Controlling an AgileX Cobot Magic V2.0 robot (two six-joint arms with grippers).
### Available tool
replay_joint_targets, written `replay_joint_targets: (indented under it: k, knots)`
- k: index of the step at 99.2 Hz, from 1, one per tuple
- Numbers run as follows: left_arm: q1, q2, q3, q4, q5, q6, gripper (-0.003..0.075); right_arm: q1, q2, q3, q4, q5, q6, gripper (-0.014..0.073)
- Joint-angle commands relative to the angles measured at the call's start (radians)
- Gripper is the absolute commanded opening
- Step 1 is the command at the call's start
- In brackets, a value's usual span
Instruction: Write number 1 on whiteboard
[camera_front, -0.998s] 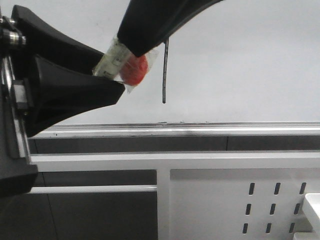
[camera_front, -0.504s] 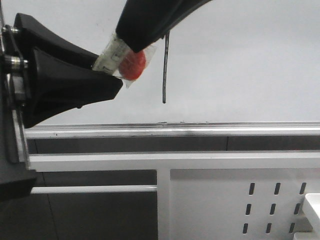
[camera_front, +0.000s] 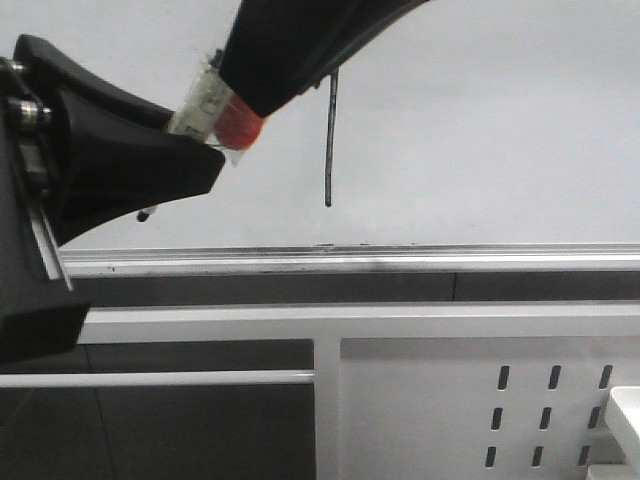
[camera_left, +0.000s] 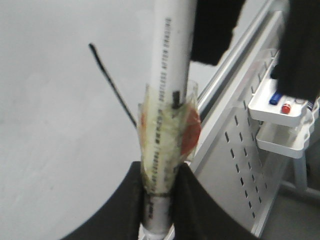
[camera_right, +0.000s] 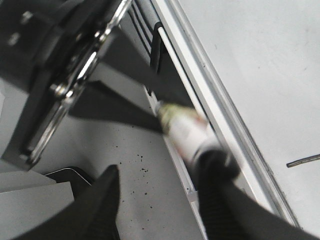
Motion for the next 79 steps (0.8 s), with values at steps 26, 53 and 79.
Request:
replay_joint_targets:
  k: [26,53,79]
  knots:
    - [-0.005,-0.013,0.063,-0.314,-0.294,-0.171,-0.002,-0.055,-0.185,-0.034,0.005,0.009,0.007,0.0078]
    - [-0.005,0.07,0.072,-0.318,-0.418,-0.347,-0.002,-0.104,-0.246,-0.03,0.005,0.086,0.014,-0.0069]
    - [-0.005,0.206,0.066,-0.339,-0.633,-0.387,-0.002,-0.104,-0.246,-0.03,0.005,0.094,0.014,-0.0069]
